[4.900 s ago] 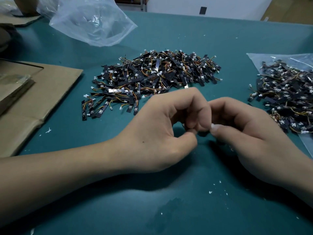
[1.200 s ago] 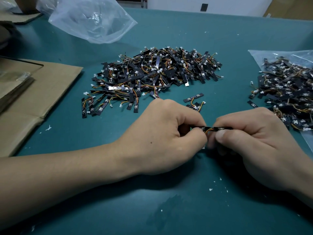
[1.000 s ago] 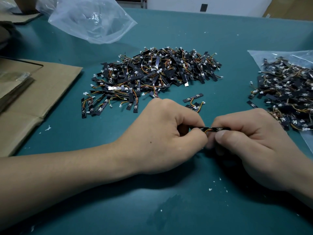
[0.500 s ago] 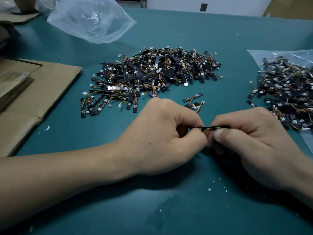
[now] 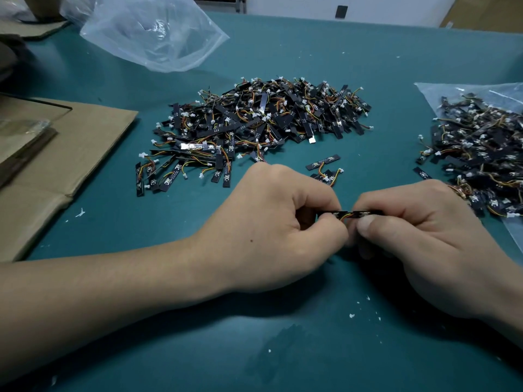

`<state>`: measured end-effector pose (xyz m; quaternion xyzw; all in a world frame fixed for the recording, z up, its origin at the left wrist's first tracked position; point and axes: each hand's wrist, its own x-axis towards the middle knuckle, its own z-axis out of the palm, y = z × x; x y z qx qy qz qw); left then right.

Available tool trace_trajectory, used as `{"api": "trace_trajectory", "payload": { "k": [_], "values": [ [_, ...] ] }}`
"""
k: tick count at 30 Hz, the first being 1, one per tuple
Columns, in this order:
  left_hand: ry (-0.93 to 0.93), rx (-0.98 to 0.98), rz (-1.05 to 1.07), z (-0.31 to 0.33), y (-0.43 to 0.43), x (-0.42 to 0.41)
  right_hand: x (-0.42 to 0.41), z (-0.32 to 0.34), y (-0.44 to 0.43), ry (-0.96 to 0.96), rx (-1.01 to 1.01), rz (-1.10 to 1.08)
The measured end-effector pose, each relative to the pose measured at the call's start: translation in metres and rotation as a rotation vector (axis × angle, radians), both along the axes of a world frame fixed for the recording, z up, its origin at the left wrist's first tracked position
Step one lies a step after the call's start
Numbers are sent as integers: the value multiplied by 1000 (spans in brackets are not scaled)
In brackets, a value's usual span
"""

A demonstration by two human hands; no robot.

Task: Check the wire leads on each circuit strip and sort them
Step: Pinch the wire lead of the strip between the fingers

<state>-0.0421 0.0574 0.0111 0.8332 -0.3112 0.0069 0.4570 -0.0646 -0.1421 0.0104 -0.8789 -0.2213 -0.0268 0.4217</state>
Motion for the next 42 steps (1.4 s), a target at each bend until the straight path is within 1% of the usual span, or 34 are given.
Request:
{"api": "trace_trajectory", "payload": {
  "k": [14,18,23,29,32,37,42],
  "values": [
    [30,-4,27,0,0,0,-2,2,1,3,30,47],
    [31,-23,9,0,1,0,-1,0,1,-14,47,47],
    [7,-10,-13,0,1,1,-2,0,-1,22,69,53],
    [50,-36,-32,0,2,2,-2,0,-1,-44,36,40],
    [64,-64,-40,1,2,3,-2,-1,-1,-30,67,46],
    [60,-55,-35,1,3,3,-1,-1,-1,-2,89,44],
    [46,-41,-36,2,3,2,-1,-2,-1,0,75,39]
  ]
}}
